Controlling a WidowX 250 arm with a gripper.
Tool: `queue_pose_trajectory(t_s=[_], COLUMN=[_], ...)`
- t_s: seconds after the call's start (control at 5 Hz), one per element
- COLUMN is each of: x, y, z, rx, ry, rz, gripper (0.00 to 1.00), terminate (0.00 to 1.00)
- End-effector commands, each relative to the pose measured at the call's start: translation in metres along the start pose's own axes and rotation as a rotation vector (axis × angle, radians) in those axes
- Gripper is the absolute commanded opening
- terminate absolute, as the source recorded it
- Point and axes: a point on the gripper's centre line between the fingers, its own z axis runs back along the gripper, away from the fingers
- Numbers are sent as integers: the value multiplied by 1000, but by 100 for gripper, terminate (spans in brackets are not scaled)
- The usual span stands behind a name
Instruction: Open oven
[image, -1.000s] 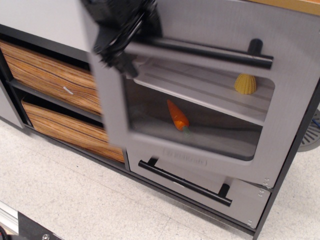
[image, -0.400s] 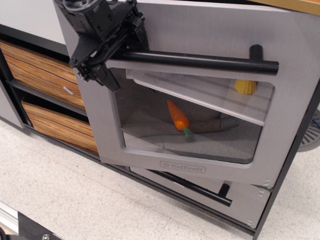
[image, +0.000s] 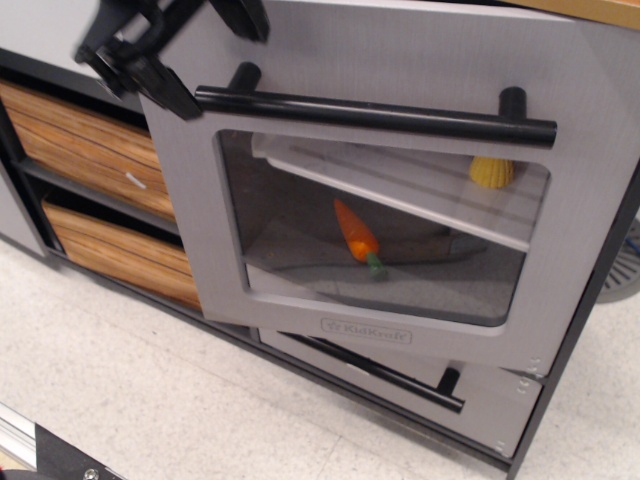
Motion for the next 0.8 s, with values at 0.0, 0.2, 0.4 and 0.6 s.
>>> queue_pose_trajectory(t_s=[0.0,0.2,0.4,0.6], x=[24,50,79,107], y=[46,70,92,102], z=[-21,-44,-47,-44], rx=[197,265,253,249], ry=[-116,-147,-166,-153], rz=[-139,-158,-201,-169], gripper=[100,100,100,100], terminate=[0,0,0,0])
